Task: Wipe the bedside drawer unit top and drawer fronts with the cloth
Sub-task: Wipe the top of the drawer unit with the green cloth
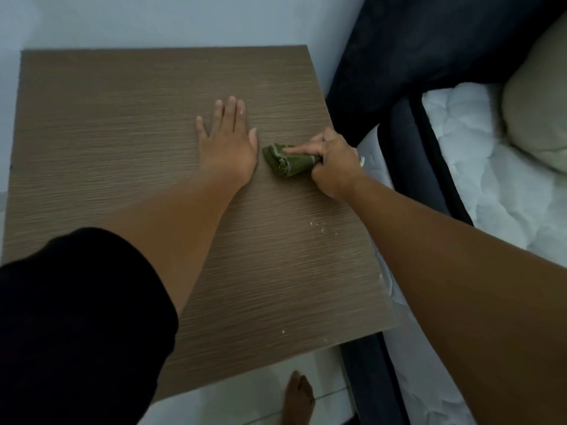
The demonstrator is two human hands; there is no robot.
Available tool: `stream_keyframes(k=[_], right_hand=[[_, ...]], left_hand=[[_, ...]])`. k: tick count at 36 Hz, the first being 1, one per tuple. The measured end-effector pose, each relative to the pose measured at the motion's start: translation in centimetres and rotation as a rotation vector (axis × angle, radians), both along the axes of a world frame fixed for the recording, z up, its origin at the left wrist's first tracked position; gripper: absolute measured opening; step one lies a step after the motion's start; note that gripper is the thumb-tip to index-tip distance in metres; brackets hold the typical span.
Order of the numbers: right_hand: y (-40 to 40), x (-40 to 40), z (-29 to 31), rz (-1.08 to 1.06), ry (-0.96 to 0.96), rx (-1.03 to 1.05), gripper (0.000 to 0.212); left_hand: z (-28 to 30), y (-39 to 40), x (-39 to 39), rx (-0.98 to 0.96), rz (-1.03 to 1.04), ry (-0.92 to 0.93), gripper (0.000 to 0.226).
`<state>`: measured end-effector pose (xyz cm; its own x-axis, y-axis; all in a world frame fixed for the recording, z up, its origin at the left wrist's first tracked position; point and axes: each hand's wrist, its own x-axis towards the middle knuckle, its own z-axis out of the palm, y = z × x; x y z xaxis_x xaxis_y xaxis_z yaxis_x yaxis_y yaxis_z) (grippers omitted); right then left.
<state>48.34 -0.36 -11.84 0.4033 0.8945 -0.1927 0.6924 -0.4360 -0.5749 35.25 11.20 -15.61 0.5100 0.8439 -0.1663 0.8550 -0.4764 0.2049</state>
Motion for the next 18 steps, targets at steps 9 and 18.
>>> stream_keyframes(k=[9,18], right_hand=[[-4.2,-2.0,0.1,0.010,0.045,-0.021,0.061],[-9.1,-3.7,0.3,-0.006,0.089,-0.051,0.059]], left_hand=[[0.4,-2.7,-1.9,-0.063,-0.103,0.027,0.058],[1.3,-5.6,-3.8,-0.141,-0.183,0.064,0.060]])
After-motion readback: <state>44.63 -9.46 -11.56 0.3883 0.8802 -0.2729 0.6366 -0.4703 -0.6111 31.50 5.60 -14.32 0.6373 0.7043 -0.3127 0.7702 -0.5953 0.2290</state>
